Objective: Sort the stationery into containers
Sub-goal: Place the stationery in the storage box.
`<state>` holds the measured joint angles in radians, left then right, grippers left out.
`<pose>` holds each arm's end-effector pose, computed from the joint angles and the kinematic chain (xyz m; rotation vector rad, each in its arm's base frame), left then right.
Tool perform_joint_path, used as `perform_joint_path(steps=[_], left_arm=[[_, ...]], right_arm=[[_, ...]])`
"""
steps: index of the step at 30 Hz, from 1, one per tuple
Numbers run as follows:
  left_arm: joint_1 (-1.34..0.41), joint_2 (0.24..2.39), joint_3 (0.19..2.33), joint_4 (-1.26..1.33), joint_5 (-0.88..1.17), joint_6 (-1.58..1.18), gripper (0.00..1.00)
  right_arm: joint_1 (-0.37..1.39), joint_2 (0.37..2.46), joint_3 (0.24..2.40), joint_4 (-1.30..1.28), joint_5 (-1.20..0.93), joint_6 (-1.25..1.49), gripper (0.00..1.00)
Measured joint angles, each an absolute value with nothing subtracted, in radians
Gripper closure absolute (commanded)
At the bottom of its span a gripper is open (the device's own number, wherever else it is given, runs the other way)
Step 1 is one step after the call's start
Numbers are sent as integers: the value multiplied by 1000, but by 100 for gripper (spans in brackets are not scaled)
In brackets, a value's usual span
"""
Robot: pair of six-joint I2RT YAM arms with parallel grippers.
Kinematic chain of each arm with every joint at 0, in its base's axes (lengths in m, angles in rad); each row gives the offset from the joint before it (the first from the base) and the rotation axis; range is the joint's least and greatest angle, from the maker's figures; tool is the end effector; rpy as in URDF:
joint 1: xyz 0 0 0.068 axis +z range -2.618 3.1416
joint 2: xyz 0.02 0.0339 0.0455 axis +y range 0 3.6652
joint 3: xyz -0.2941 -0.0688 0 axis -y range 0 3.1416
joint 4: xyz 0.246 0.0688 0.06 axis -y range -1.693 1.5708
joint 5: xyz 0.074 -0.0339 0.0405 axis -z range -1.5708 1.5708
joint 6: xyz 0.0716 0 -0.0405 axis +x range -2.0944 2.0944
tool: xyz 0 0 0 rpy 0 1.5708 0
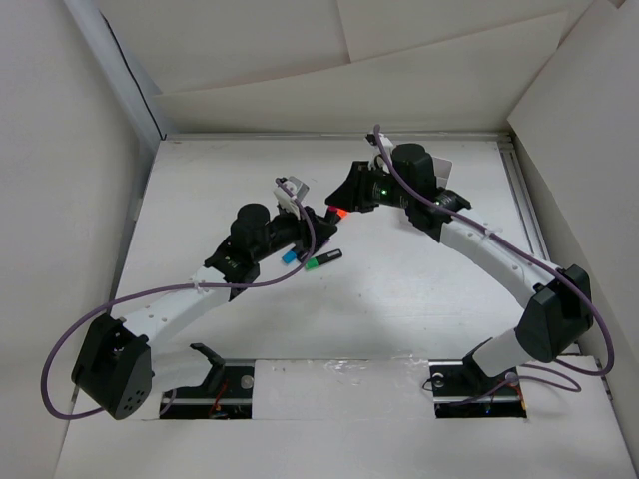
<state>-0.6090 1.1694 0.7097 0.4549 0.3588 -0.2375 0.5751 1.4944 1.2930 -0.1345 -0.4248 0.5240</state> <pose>0.2261 -0.1884 0.3282 0.5900 1.5473 -0.9356 0.3045 0.2326 0.3704 -0.3614 2.0145 1.1223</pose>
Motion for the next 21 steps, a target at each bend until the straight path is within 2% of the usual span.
perform_joint_path(steps=[2, 4, 9, 13, 17, 21], left_arm=[[-609, 1169, 710, 464, 357, -242, 51], [-609, 1169, 709, 470, 350, -246, 36], [-609, 1155, 693, 489, 325, -261, 14], [-609, 1122, 683, 493, 303, -270, 7], [-609, 1076, 665, 503, 266, -280, 7], [-609, 1037, 638, 513, 203, -310, 9]], right_arm=[[575, 1494, 1289, -133, -423, 525, 78], [575, 1492, 1281, -129, -417, 525, 78], [567, 1491, 1261, -122, -402, 529, 78], [544, 1491, 1247, -97, -391, 544, 78], [492, 1491, 1229, -78, -350, 559, 78], [426, 1472, 1211, -69, -215, 568, 78]])
